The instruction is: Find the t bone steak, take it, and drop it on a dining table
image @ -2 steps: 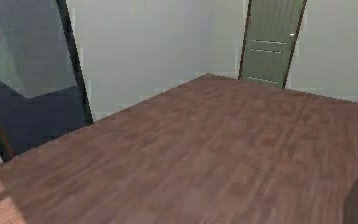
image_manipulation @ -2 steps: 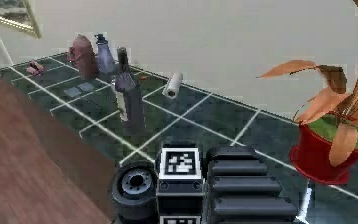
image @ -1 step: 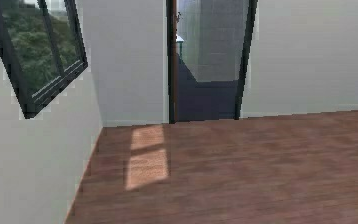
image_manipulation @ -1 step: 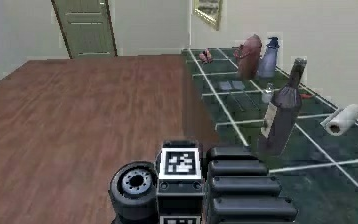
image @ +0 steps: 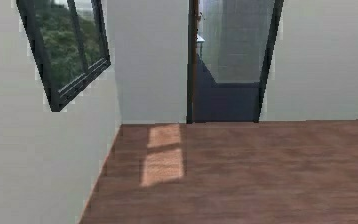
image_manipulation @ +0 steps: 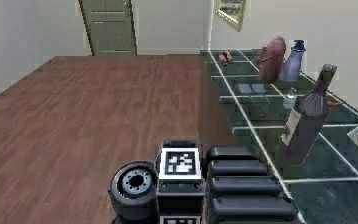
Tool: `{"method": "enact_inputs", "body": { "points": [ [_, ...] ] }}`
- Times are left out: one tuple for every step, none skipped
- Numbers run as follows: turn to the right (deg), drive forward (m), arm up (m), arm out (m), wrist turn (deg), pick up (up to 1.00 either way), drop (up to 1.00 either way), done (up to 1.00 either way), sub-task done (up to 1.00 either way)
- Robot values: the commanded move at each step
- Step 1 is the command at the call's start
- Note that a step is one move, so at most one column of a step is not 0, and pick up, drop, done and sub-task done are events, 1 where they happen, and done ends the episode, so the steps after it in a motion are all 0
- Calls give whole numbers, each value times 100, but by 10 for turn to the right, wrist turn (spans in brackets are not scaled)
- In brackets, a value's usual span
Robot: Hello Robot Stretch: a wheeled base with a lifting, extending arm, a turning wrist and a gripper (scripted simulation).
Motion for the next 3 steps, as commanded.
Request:
{"method": "enact_inputs", "body": {
  "points": [
    [0, 20, 0, 0, 0, 0, 0, 0, 0],
    [120, 0, 0, 0, 0, 0, 0, 0, 0],
    [0, 100, 0, 0, 0, 0, 0, 0, 0]
  ]
}}
